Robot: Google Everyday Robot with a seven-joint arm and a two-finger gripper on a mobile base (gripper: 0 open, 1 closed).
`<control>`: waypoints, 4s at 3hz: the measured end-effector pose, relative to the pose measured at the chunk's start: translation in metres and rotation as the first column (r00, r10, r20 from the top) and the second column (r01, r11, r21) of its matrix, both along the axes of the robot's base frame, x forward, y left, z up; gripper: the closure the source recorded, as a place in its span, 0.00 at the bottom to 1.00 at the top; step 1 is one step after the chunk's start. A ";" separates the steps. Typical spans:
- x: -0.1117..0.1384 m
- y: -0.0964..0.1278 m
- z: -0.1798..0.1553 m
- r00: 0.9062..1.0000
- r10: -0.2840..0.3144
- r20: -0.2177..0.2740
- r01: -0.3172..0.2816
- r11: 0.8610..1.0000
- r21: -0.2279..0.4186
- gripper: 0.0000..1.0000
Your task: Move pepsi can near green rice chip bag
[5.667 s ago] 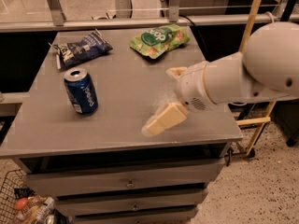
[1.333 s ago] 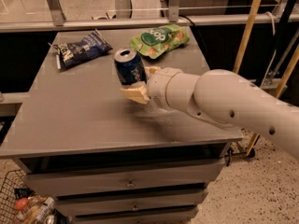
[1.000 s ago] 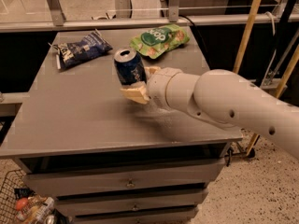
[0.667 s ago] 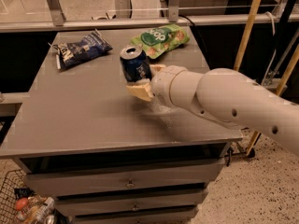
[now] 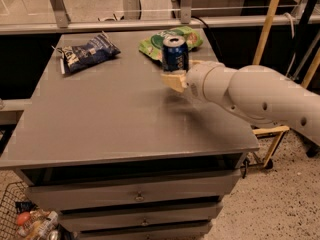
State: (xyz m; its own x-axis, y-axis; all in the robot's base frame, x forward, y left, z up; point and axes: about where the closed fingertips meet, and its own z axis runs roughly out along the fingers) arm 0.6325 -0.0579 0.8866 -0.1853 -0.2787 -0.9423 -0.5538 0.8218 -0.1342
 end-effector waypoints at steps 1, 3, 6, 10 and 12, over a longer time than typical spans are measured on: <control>0.034 -0.027 -0.010 0.997 -0.050 -0.056 0.053 0.997 0.056 1.00; 0.067 -0.050 -0.029 0.988 -0.067 -0.137 0.080 0.992 0.095 1.00; 0.124 -0.032 -0.028 0.996 0.018 -0.090 -0.009 0.994 0.109 1.00; 0.160 -0.028 -0.048 0.994 0.013 -0.107 -0.005 0.997 0.077 0.52; 0.160 -0.024 -0.050 0.994 0.019 -0.108 -0.011 0.997 0.078 0.05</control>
Offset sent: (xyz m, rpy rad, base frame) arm 0.1061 -0.0694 -0.0540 0.1585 0.2378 -0.0875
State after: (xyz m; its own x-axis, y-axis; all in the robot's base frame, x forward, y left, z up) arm 0.7922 -0.0817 0.8368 -0.2841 -0.2097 -0.9356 -0.5739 0.8189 -0.0093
